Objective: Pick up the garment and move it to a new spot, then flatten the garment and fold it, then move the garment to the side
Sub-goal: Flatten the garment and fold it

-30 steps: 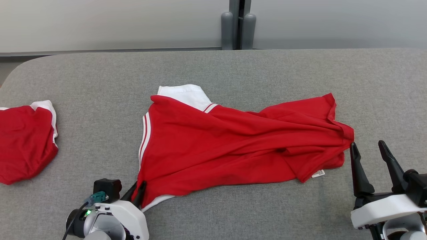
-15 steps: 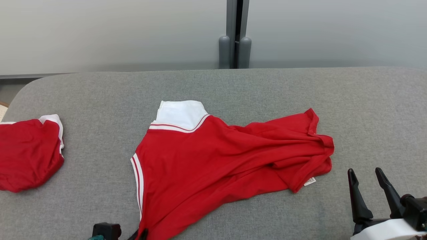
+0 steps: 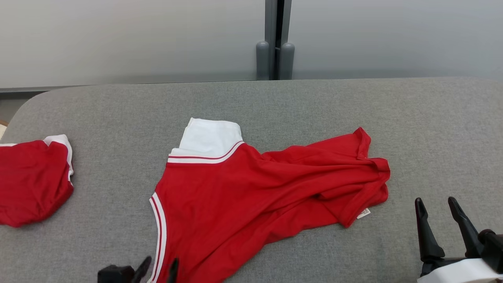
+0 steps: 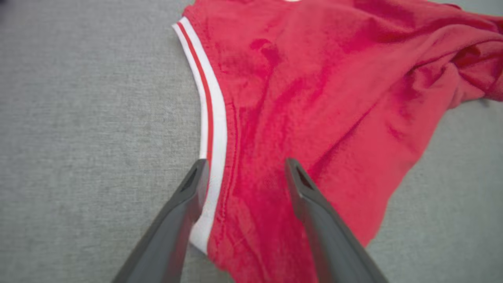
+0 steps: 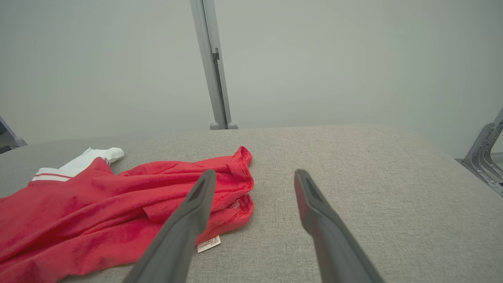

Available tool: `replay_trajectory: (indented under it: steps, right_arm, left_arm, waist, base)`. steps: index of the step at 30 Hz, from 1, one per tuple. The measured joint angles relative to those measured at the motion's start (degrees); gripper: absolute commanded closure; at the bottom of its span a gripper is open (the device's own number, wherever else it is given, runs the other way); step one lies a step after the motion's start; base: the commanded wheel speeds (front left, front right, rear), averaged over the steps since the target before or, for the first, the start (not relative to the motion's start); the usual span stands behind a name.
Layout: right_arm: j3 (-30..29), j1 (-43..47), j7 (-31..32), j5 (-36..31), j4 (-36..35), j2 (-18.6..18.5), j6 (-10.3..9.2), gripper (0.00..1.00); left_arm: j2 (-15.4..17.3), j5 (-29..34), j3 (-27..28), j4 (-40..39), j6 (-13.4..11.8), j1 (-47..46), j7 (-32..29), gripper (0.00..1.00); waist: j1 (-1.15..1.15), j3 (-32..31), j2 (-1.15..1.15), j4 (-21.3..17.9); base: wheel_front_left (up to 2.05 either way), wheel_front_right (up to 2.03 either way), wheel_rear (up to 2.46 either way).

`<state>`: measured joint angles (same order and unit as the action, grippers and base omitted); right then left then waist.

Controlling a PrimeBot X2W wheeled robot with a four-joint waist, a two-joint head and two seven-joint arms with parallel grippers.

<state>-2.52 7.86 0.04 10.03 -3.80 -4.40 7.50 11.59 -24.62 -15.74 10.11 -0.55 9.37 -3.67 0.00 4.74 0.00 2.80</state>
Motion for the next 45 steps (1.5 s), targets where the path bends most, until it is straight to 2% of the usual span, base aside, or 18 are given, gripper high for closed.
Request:
replay_trajectory:
  steps: [8, 13, 24, 32, 38, 45]
  right_arm:
    - [0.1, -1.2, 0.7, -0.5, -0.6, -0.5, 0.0, 0.0]
    - [0.2, -1.4, 1.1, -0.6, -0.8, -0.5, 0.0, 0.0]
    - [1.1, -1.9, 1.4, -0.6, -0.7, -0.8, 0.0, 0.0]
    - [1.7, -2.7, 1.5, -0.2, 0.2, -1.5, 0.0, 0.0]
    - [5.1, -4.6, 2.1, 0.1, 3.9, -2.3, 0.0, 0.0]
    - [9.5, -7.6, 1.2, 2.1, 12.0, -1.2, 0.0, 0.0]
  left_arm:
    - [-0.4, 3.4, 2.8, -4.3, -1.9, -5.5, 13.1, 0.0]
    - [-0.6, 5.5, 3.6, -6.0, -2.7, -8.9, 17.0, 0.0]
    - [0.3, 8.0, 3.8, -5.4, -3.9, -10.7, 18.1, 0.0]
    - [0.4, 8.2, 3.2, -5.4, -3.7, -12.0, 18.3, 0.0]
    - [-0.3, 8.5, 2.0, -5.3, -2.8, -15.0, 18.4, 0.0]
    - [-1.5, 8.5, 1.4, -4.3, -2.0, -17.6, 18.6, 0.0]
  waist:
    - [0.0, 0.5, 0.0, 0.6]
    - [0.0, 0.3, 0.0, 1.0]
    - [0.0, 0.5, 0.0, 0.6]
    - [0.0, 2.2, 0.0, 1.3]
    - [0.0, 5.1, 0.0, 2.8]
    - [0.0, 8.7, 0.0, 4.9]
  base:
    - [0.0, 0.0, 0.0]
    - [0.0, 0.0, 0.0]
    - [0.0, 0.0, 0.0]
    - [0.0, 0.0, 0.0]
    - [0.0, 0.0, 0.0]
    - [0.0, 0.0, 0.0]
